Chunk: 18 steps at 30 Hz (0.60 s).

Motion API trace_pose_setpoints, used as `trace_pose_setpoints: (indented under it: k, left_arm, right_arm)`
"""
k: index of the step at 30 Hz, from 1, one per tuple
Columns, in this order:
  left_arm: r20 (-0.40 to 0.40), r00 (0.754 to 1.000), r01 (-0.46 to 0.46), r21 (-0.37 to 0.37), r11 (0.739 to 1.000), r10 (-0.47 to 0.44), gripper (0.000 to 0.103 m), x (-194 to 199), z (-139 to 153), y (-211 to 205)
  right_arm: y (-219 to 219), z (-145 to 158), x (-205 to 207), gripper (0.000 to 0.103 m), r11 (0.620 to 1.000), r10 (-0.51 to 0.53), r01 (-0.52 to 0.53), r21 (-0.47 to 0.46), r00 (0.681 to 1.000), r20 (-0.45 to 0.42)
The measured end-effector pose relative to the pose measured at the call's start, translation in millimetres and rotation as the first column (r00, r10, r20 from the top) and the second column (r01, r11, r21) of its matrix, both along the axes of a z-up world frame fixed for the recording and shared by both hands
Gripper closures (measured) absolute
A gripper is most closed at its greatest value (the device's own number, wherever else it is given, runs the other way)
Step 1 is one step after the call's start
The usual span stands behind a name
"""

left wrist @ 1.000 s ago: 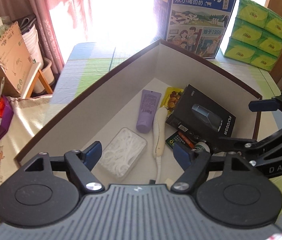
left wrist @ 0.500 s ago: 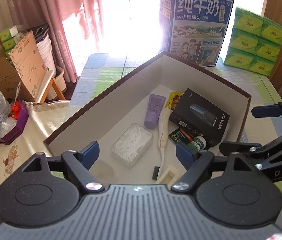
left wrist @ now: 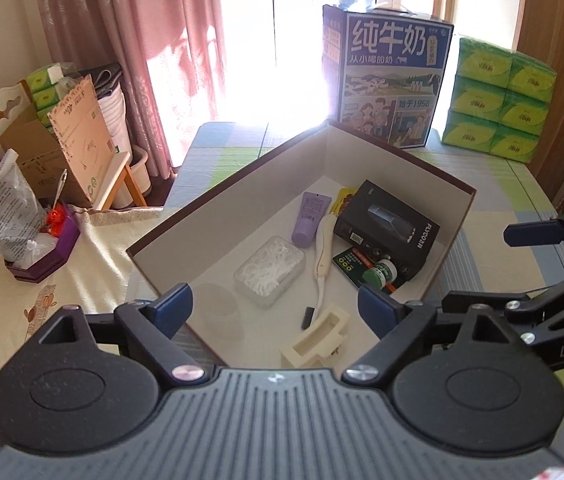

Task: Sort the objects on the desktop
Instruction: 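Withdraw both tools from the brown box toward the strap and red packet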

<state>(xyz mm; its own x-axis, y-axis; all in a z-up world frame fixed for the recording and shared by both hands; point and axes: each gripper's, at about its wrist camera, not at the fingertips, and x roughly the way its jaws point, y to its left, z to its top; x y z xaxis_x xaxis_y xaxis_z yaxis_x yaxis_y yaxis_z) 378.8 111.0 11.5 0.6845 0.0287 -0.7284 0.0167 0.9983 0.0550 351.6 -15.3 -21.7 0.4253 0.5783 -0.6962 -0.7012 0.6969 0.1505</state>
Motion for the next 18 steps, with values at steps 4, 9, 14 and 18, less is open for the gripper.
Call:
trace_pose_setpoints:
  k: [4, 9, 14, 18]
  left_arm:
    - [0.014, 1.000, -0.005, -0.002, 1.000, 0.005, 0.015, -19.7, 3.9, -5.1]
    - [0.016, 1.000, -0.016, -0.004, 1.000, 0.016, 0.014, -39.9, 3.6, -11.8]
    - [0.026, 0.999, -0.019, 0.010, 1.000, 0.018, 0.008, -61.1, 1.7, -20.8]
    - [0.022, 1.000, -0.021, 0.011, 1.000, 0.020, 0.007, -76.8, -3.9, -28.0]
  right_arm:
    - [-6.1, 2.0, -14.8, 0.002, 1.000, 0.013, -0.013, 0.002, 1.000, -0.004]
    - [-16.1, 1.6, -32.1, 0.002, 1.000, 0.028, -0.028, -0.011, 1.000, -0.005]
    - [-32.4, 0.4, -45.9, 0.002, 0.999, 0.035, -0.035, -0.007, 0.999, -0.009]
    - [-47.2, -2.2, -57.9, 0.002, 0.999, 0.030, -0.031, -0.009, 0.999, -0.010]
